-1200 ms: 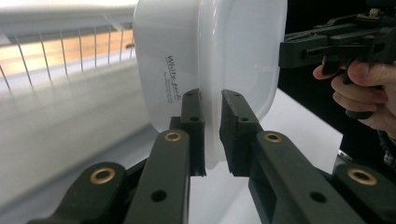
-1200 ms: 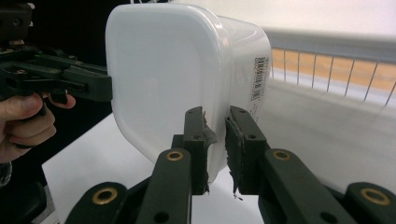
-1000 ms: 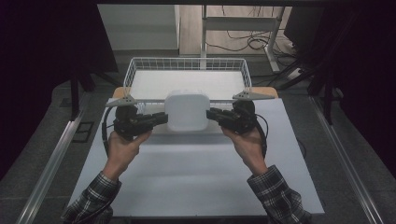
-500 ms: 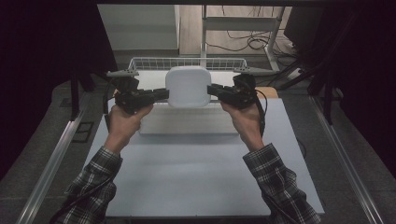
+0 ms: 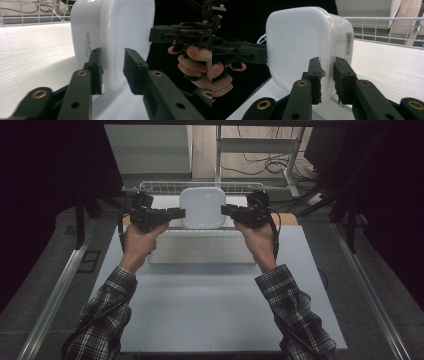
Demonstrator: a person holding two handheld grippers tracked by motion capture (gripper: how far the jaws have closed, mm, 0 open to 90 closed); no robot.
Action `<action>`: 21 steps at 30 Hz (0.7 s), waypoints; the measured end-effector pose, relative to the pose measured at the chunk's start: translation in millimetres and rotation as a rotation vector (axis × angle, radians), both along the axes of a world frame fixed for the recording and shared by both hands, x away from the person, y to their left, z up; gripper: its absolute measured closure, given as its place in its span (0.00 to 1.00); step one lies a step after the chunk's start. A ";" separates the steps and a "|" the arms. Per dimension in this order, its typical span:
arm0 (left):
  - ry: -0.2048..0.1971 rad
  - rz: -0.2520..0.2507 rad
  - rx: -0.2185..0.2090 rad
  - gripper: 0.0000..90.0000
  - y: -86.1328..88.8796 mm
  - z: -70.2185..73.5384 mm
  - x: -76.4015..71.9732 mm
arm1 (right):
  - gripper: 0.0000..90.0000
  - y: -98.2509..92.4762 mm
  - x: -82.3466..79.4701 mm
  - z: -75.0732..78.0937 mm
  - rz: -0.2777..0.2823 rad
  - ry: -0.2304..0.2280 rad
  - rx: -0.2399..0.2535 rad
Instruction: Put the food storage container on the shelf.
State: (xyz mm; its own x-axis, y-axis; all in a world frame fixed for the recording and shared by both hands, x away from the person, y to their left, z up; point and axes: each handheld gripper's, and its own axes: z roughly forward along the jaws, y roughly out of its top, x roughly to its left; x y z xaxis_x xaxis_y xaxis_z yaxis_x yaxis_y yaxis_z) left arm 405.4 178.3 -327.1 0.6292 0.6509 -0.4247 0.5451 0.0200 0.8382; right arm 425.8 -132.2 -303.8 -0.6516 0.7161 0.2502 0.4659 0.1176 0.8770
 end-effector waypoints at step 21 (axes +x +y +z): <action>0.009 0.041 0.094 0.68 -9.4 2.0 15.5 | 0.64 11.5 19.4 -2.5 -0.029 0.007 -0.024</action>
